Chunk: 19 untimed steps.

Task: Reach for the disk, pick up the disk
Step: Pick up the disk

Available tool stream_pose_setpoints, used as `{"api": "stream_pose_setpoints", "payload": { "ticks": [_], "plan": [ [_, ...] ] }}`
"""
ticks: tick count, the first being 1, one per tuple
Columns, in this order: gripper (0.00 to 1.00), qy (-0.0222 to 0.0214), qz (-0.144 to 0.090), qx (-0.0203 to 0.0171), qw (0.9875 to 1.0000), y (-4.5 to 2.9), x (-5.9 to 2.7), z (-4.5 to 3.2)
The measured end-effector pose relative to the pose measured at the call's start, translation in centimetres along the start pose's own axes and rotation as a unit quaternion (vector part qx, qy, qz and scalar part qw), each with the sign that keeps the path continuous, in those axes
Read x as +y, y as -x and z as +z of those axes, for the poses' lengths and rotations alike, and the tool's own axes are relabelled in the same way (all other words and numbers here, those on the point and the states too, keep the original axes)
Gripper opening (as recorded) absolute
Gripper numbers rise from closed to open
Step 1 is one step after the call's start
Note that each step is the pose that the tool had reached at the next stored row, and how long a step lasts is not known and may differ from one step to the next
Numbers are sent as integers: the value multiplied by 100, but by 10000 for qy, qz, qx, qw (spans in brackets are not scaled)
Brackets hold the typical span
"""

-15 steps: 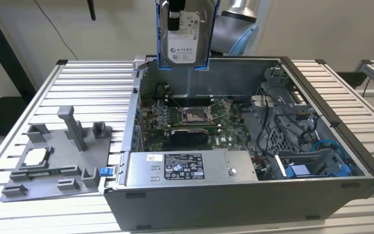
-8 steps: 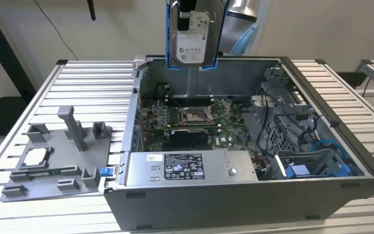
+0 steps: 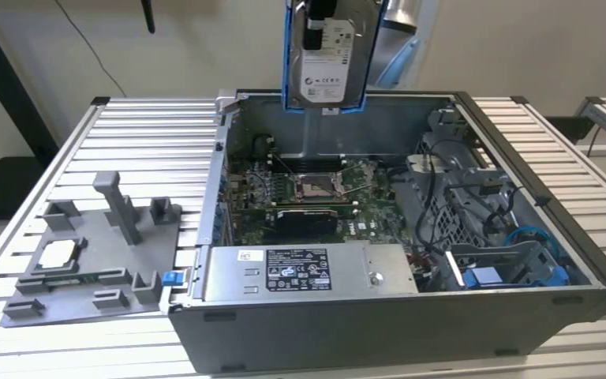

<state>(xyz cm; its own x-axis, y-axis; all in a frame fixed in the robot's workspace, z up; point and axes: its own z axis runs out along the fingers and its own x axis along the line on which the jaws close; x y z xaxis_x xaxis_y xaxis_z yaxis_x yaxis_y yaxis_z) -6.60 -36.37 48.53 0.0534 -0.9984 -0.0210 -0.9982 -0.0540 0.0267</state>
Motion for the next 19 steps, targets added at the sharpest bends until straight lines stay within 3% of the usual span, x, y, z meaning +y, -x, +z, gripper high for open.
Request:
{"api": "stream_pose_setpoints", "payload": {
  "ticks": [19],
  "plan": [
    [0,0,0,0,10000,-28,-477,-12]
  ]
}}
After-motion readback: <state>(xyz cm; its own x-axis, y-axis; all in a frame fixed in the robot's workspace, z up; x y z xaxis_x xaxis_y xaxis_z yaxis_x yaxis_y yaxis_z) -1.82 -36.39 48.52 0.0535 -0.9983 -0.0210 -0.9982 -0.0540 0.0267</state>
